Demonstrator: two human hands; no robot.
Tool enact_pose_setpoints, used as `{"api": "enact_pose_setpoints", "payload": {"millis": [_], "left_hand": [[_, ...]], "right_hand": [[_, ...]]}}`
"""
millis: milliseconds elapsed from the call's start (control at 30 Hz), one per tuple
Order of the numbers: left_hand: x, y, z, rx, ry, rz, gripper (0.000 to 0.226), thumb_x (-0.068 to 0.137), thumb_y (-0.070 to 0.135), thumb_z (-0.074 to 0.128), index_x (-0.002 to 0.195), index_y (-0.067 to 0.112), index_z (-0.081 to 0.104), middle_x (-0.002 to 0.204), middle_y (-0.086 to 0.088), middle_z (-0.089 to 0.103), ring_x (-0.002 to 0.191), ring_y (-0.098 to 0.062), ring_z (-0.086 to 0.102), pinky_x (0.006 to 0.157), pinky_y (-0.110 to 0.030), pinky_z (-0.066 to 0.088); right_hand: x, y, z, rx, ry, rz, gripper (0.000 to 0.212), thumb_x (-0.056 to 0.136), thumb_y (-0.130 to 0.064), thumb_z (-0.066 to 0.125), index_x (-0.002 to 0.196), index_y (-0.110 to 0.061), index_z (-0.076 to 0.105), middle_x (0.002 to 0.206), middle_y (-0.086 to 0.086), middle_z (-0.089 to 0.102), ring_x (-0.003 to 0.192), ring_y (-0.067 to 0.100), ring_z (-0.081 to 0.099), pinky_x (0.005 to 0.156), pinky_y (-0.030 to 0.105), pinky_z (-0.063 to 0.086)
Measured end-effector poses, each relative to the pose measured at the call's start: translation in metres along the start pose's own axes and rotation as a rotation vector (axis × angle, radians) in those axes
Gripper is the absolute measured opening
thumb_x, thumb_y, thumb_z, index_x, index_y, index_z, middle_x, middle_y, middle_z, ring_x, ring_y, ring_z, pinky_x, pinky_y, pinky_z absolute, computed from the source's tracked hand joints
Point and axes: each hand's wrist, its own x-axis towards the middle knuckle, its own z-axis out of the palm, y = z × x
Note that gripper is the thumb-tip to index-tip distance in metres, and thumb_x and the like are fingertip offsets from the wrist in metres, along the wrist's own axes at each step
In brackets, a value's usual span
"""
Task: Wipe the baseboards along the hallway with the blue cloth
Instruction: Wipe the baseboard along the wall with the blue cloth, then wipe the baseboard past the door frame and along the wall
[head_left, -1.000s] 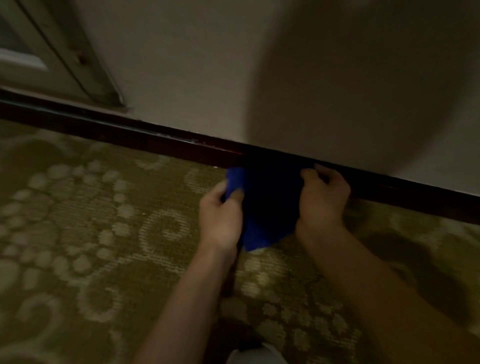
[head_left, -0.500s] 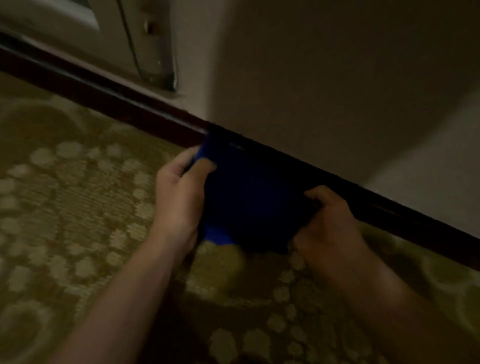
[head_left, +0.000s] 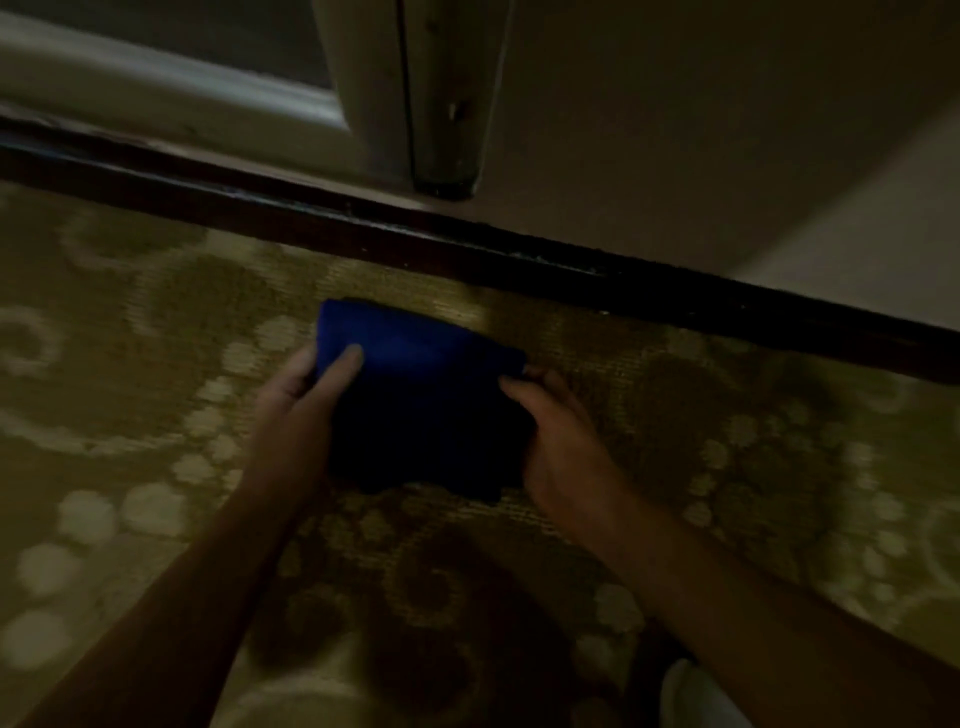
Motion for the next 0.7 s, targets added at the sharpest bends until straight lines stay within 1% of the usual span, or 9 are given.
{"api": "enact_pose_setpoints", "payload": {"millis": [67,167,200,300,400,467,533,567,700], "left_hand": [[0.001,0.008,-0.003,-0.029,0.006,-0.043,0.027,0.087,0.038,0.064,0.11,0.026,0.07,0.115,0.0,0.072,0.108,-0.024,0.068,0.093,-0.053,0.052],[0.006,0.016,-0.004,-0.094,-0.004,-0.16,0.028,0.088,0.037,0.067,0.114,0.027,0.069,0.118,-0.002,0.07,0.112,-0.027,0.066,0.092,-0.051,0.053],[0.008,0.017,-0.005,-0.122,-0.003,-0.195,0.029,0.088,0.035,0.066,0.116,0.026,0.068,0.12,-0.003,0.069,0.111,-0.026,0.066,0.09,-0.049,0.054],[0.013,0.015,-0.003,-0.145,0.018,-0.208,0.032,0.087,0.036,0.068,0.117,0.028,0.067,0.118,0.0,0.07,0.105,-0.021,0.069,0.078,-0.038,0.057],[0.017,0.006,-0.006,-0.094,0.033,-0.22,0.053,0.074,0.047,0.074,0.123,0.029,0.064,0.121,0.0,0.07,0.103,-0.024,0.07,0.074,-0.039,0.059],[0.023,0.006,-0.009,-0.076,0.078,-0.251,0.068,0.067,0.051,0.076,0.129,0.03,0.06,0.123,0.0,0.068,0.103,-0.027,0.07,0.072,-0.04,0.058],[0.022,0.006,-0.008,-0.058,0.095,-0.269,0.066,0.069,0.048,0.073,0.131,0.028,0.059,0.121,0.001,0.068,0.103,-0.026,0.069,0.072,-0.039,0.057],[0.021,0.006,-0.007,-0.062,0.087,-0.28,0.063,0.071,0.047,0.071,0.13,0.026,0.06,0.12,0.001,0.069,0.103,-0.026,0.069,0.074,-0.04,0.057],[0.018,0.009,0.002,-0.147,0.074,-0.343,0.045,0.085,0.04,0.064,0.124,0.02,0.064,0.118,-0.006,0.071,0.109,-0.03,0.068,0.09,-0.049,0.053]], "right_hand": [[-0.006,-0.002,0.008,-0.046,0.033,0.019,0.031,0.081,-0.035,0.072,0.108,-0.026,0.06,0.117,0.004,0.065,0.105,0.025,0.064,0.089,0.046,0.054],[-0.017,-0.006,0.021,-0.199,0.056,0.031,0.082,0.067,-0.05,0.078,0.138,-0.036,0.04,0.132,0.0,0.055,0.11,0.024,0.06,0.093,0.047,0.052],[-0.017,-0.006,0.024,-0.239,0.065,0.027,0.086,0.069,-0.05,0.077,0.142,-0.038,0.034,0.133,-0.003,0.053,0.107,0.021,0.06,0.092,0.044,0.053],[-0.015,-0.005,0.027,-0.281,0.09,-0.018,0.075,0.083,-0.043,0.069,0.145,-0.039,0.028,0.123,-0.013,0.05,0.098,0.013,0.057,0.086,0.035,0.052],[-0.011,0.005,0.023,-0.212,0.095,-0.04,0.052,0.084,-0.042,0.068,0.129,-0.041,0.042,0.126,-0.009,0.054,0.11,0.019,0.057,0.096,0.044,0.051],[-0.009,0.014,0.022,-0.14,0.095,-0.109,0.039,0.088,-0.037,0.065,0.123,-0.037,0.047,0.119,-0.013,0.055,0.107,0.013,0.058,0.089,0.035,0.055],[-0.009,0.021,0.023,-0.139,0.092,-0.194,0.039,0.091,-0.035,0.061,0.127,-0.035,0.047,0.119,-0.014,0.056,0.102,0.005,0.058,0.074,0.02,0.054],[-0.009,0.025,0.024,-0.145,0.098,-0.23,0.039,0.092,-0.034,0.06,0.128,-0.034,0.046,0.12,-0.013,0.056,0.102,0.004,0.058,0.074,0.019,0.053],[-0.008,0.028,0.027,-0.212,0.156,-0.314,0.041,0.094,-0.035,0.057,0.131,-0.028,0.044,0.121,-0.012,0.056,0.105,0.002,0.057,0.087,0.024,0.052]]}}
